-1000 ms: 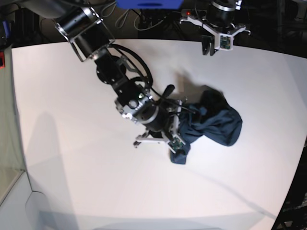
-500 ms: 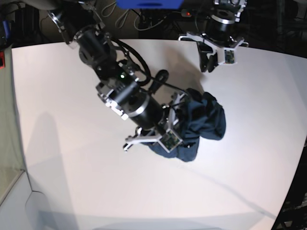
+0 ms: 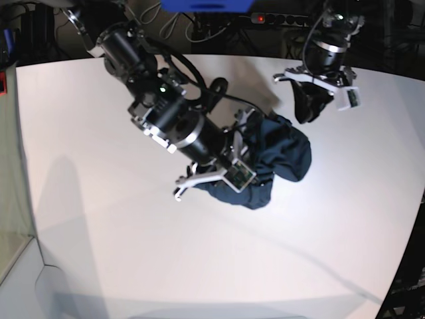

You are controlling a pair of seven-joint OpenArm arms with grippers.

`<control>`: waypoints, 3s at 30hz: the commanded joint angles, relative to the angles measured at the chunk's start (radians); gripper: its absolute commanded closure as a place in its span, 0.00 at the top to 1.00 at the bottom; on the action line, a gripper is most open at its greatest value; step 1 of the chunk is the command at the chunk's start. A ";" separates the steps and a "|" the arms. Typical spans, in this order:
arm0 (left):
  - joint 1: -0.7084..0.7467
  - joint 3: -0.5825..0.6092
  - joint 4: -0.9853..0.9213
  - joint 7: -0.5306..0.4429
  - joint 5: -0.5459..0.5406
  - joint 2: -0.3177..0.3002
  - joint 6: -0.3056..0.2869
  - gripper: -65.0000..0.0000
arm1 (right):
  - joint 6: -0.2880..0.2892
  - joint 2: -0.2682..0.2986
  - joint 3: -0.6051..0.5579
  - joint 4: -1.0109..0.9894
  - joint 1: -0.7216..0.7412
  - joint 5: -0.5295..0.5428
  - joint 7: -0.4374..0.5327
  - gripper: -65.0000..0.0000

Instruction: Layout the t-shirt on the table in an organized manner, then fold the t-shirt properly

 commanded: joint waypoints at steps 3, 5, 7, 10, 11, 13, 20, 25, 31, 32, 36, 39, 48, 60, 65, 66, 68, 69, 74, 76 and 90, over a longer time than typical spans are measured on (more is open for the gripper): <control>0.000 -0.057 0.021 -0.018 -0.099 -0.049 -0.004 0.16 | 0.010 -0.002 0.006 0.019 0.016 0.003 0.042 0.00; -0.007 -0.085 0.021 -0.018 -0.164 -0.071 -0.004 0.16 | 0.010 0.019 0.002 0.019 0.012 0.003 0.042 0.00; -0.020 -0.114 0.020 -0.018 -0.225 -0.086 -0.002 0.16 | 0.010 0.026 0.001 0.019 -0.011 0.003 0.043 0.00; -0.029 -0.149 0.020 -0.018 -0.294 -0.095 -0.002 0.16 | 0.012 0.027 -0.001 0.023 -0.041 0.003 0.047 0.00; -0.032 -0.152 0.020 -0.018 -0.308 -0.095 -0.002 0.16 | 0.012 0.029 -0.001 0.026 -0.051 0.003 0.047 0.00; -0.047 -0.151 0.020 -0.017 -0.316 -0.095 -0.002 0.16 | 0.029 0.029 -0.001 0.028 -0.068 0.003 0.048 0.00; -0.116 -0.145 0.018 0.150 -0.323 -0.084 -0.006 0.41 | 0.045 0.027 -0.005 0.049 -0.114 0.003 0.048 0.00; -0.162 -0.080 0.012 0.183 -0.313 -0.074 -0.007 0.50 | 0.045 0.027 -0.022 0.051 -0.122 0.003 0.050 0.00; -0.218 0.050 0.003 0.184 -0.107 -0.081 -0.007 0.50 | 0.045 0.026 -0.047 0.057 -0.126 0.003 0.050 0.00; -0.219 0.070 0.003 0.184 -0.069 -0.081 -0.007 0.50 | 0.045 0.024 -0.053 0.057 -0.126 0.003 0.050 0.00; -0.238 0.173 0.001 0.184 0.073 -0.081 -0.007 0.50 | 0.045 0.023 -0.062 0.057 -0.120 0.003 0.050 0.00; -0.231 0.227 0.001 0.184 0.154 -0.077 -0.006 0.46 | 0.045 0.023 -0.062 0.057 -0.116 0.003 0.050 0.00; -0.239 0.273 -0.026 0.184 0.221 -0.080 -0.006 0.31 | 0.045 0.027 -0.056 0.057 -0.103 0.003 0.050 0.00; -0.242 0.268 -0.060 0.184 0.229 -0.081 0.002 0.48 | 0.045 0.027 -0.060 0.057 -0.105 0.003 0.048 0.00; -0.279 0.271 -0.062 0.184 0.221 -0.077 -0.002 0.48 | 0.047 0.027 -0.062 0.065 -0.111 0.003 0.045 0.00; -0.287 0.273 -0.066 0.184 0.220 -0.077 -0.002 0.47 | 0.050 0.027 -0.062 0.065 -0.111 0.003 0.045 0.00; -0.299 0.273 -0.081 0.184 0.218 -0.074 -0.004 0.47 | 0.050 0.027 -0.062 0.069 -0.113 0.003 0.043 0.00; -0.310 0.274 -0.089 0.184 0.217 -0.074 -0.004 0.47 | 0.050 0.027 -0.062 0.069 -0.113 0.003 0.043 0.00; -0.362 0.302 -0.143 0.184 0.215 -0.072 -0.004 0.47 | 0.052 0.027 -0.064 0.069 -0.120 0.003 0.043 0.00; -0.383 0.325 -0.161 0.184 0.215 -0.074 -0.006 0.47 | 0.052 0.027 -0.065 0.071 -0.125 0.003 0.043 0.00; -0.474 0.385 -0.212 0.177 0.215 -0.077 -0.006 0.00 | 0.052 0.049 -0.088 0.071 -0.128 0.001 0.043 0.00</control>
